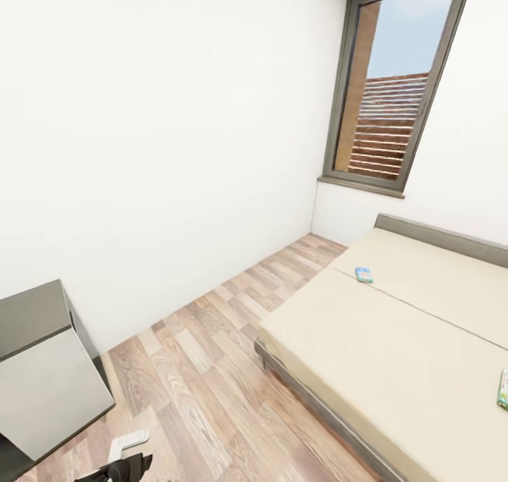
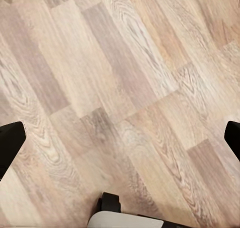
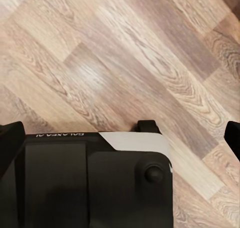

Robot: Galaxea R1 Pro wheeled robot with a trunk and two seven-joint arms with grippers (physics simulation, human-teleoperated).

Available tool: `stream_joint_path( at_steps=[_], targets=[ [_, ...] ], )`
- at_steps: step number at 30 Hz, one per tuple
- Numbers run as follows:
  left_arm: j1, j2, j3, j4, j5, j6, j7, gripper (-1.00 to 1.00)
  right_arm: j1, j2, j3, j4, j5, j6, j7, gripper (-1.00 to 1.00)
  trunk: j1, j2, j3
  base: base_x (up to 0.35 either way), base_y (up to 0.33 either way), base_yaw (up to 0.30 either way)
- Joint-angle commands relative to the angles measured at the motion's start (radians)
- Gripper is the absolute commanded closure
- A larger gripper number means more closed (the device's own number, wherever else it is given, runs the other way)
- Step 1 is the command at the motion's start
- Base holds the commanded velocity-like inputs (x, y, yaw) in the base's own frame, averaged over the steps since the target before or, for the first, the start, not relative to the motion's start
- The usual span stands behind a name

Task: Put all the toys in the child's room - the three board games (two on the bed and one on the table), the two jigsaw puzzles on the table, and the tennis ball on the table - inside the toy box on the table in the child's room.

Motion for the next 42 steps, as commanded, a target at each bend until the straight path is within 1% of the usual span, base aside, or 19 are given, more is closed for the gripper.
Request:
stream_joint_path(
  at_steps=[1,27,32,38,40,42],
  targets=[
    [-0.001,-0.001,0.008,-0.002,-0.001,0.007,-0.005,-1.0,0.0,0.001,0.001,-0.002,-0.001,0.006,-0.004,-1.0,0.001,-0.002,-0.004,0.0,0.0,0.203],
    [-0.001,0.001,0.008,-0.002,-0.001,0.008,-0.005,-1.0,0.0,0.001,0.001,-0.002,-0.001,0.005,-0.004,-1.0,0.001,-0.002,-0.036,0.005,0.0,0.204],
    [-0.001,0.001,0.008,-0.002,-0.001,0.008,-0.005,-1.0,0.0,0.001,0.001,-0.002,-0.001,0.005,-0.004,-1.0,0.001,-0.002,-0.042,0.162,0.0,0.205],
    [-0.001,0.001,0.008,-0.002,-0.001,0.007,-0.005,-1.0,0.0,0.001,0.001,-0.002,-0.002,0.004,-0.004,-1.0,0.001,-0.002,-0.045,0.293,0.0,0.077],
    [-0.001,0.001,0.008,-0.002,-0.001,0.007,-0.005,-1.0,0.0,0.0,0.0,-0.002,-0.002,-0.003,-0.004,-1.0,0.001,-0.002,-0.045,0.264,0.0,0.02],
    [-0.001,0.001,0.008,-0.002,-0.001,0.007,-0.006,-1.0,0.0,0.0,0.0,-0.002,-0.002,-0.027,-0.004,-1.0,0.001,-0.002,-0.045,0.151,0.0,0.01]
  ],
)
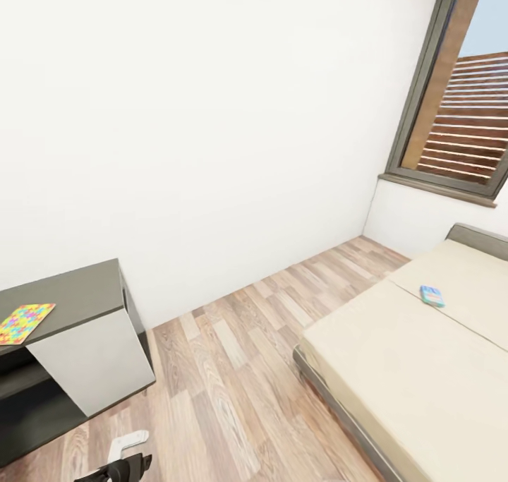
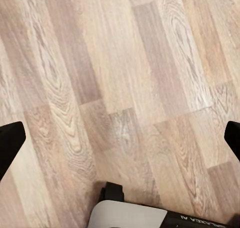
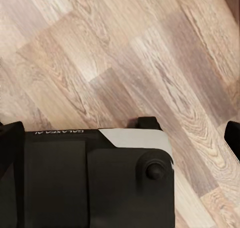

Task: Put all the toys in the child's room - the three board games (two on the bed and one on the table), the two jigsaw puzzles on the table, and the tennis ball on the table - inside the toy box on the table in the child's room.

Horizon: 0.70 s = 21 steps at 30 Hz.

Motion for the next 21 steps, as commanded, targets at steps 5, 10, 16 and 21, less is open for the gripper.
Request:
stream_joint_path(
  at_steps=[5,10,16,21],
  targets=[
    [0.0,0.0,0.007,-0.002,0.0,0.007,-0.005,-1.0,0.002,-0.001,0.0,0.009,-0.002,-0.06,-0.003,-1.0,0.001,-0.002,-0.002,0.061,0.0,0.004],
    [0.0,0.0,0.007,-0.002,0.0,0.006,-0.005,-1.0,0.002,-0.001,0.001,0.022,-0.002,-0.08,-0.002,-1.0,0.001,-0.002,-0.002,0.013,0.0,0.001],
    [0.0,0.0,0.007,-0.002,0.0,0.006,-0.005,-1.0,0.002,-0.001,0.001,0.025,-0.001,-0.084,-0.002,-1.0,0.001,-0.002,-0.002,0.073,0.0,0.0],
    [0.0,0.0,0.007,-0.002,0.0,0.005,-0.005,-1.0,0.002,-0.001,0.001,0.025,0.0,-0.085,-0.002,-1.0,0.001,-0.002,-0.002,0.246,0.0,0.0]
  ],
)
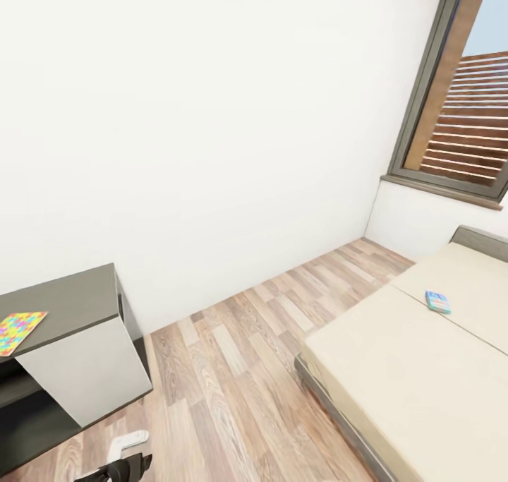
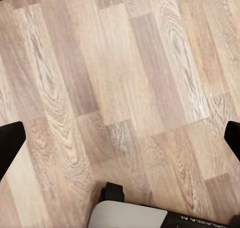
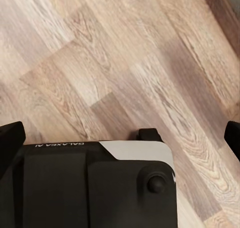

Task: Put all the toys in the child's room - the three board games (two on the bed and one on the table), the two jigsaw puzzles on the table, and the tennis ball on the table - inside the toy box on the table in the child's room.

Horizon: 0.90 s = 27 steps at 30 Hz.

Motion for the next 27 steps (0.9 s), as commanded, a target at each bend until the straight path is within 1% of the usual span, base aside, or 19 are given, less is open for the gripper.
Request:
stream_joint_path(
  at_steps=[1,8,16,20,27],
  targets=[
    [0.0,0.0,0.008,-0.002,0.0,0.007,-0.006,-1.0,0.0,0.0,0.001,-0.002,-0.001,0.006,-0.004,-1.0,0.001,-0.002,-0.002,0.187,0.0,0.0],
    [0.0,0.0,0.007,-0.002,0.0,0.007,-0.006,-1.0,0.0,0.001,0.001,-0.002,-0.002,0.006,-0.004,-1.0,0.001,-0.002,-0.002,0.098,0.01,0.0],
    [0.0,0.0,0.007,-0.002,0.0,0.007,-0.006,-1.0,0.0,0.003,0.001,-0.002,-0.003,0.006,-0.005,-1.0,0.001,-0.002,-0.001,0.236,0.129,0.01],
    [0.0,0.0,0.006,-0.002,0.0,0.007,-0.006,-1.0,-0.001,0.003,0.001,-0.002,-0.003,0.007,-0.006,-1.0,0.001,-0.002,0.002,0.281,0.175,0.158],
    [0.0,0.0,0.006,-0.002,0.0,0.006,-0.006,-1.0,0.0,0.004,0.001,-0.002,-0.002,0.008,-0.007,-1.0,0.001,-0.002,0.006,0.301,0.148,0.247]
  ],
)
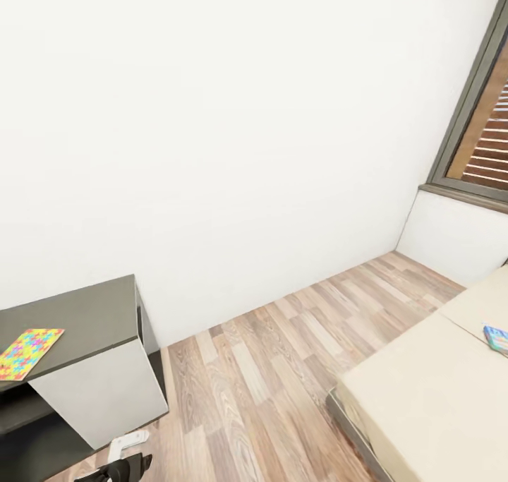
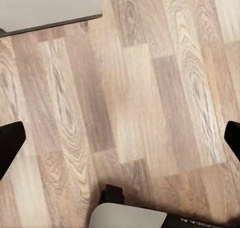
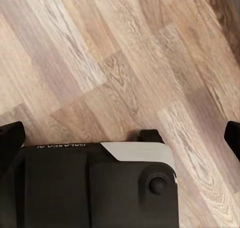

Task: Put all the toys in the child's room - the three board games (two on the bed and one on the table), the two jigsaw puzzles on the table, and the tennis ball on the table - inside the toy box on the table in the child's room.

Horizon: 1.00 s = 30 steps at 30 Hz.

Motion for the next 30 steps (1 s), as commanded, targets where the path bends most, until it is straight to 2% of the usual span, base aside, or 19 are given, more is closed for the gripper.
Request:
stream_joint_path(
  at_steps=[1,14,25,30],
  targets=[
    [-0.001,0.0,0.008,-0.002,-0.001,0.007,-0.006,-1.0,0.0,0.0,0.001,-0.003,-0.002,0.007,-0.004,-1.0,0.001,-0.002,-0.002,0.315,0.115,0.268],
    [-0.001,0.0,0.007,-0.002,-0.001,0.006,-0.006,-1.0,0.0,0.006,0.001,-0.002,0.0,0.008,-0.004,-1.0,0.001,-0.002,0.005,0.325,0.031,0.261],
    [-0.001,0.0,0.006,-0.002,-0.002,0.006,-0.006,-1.0,-0.001,0.005,0.001,-0.003,0.0,0.007,-0.003,-1.0,0.001,-0.002,0.006,0.096,0.0,0.035],
    [-0.001,0.0,0.006,-0.002,-0.002,0.006,-0.006,-1.0,0.0,0.005,0.001,-0.002,-0.001,0.007,-0.003,-1.0,0.001,-0.002,0.007,0.054,0.0,-0.084]
  ],
)
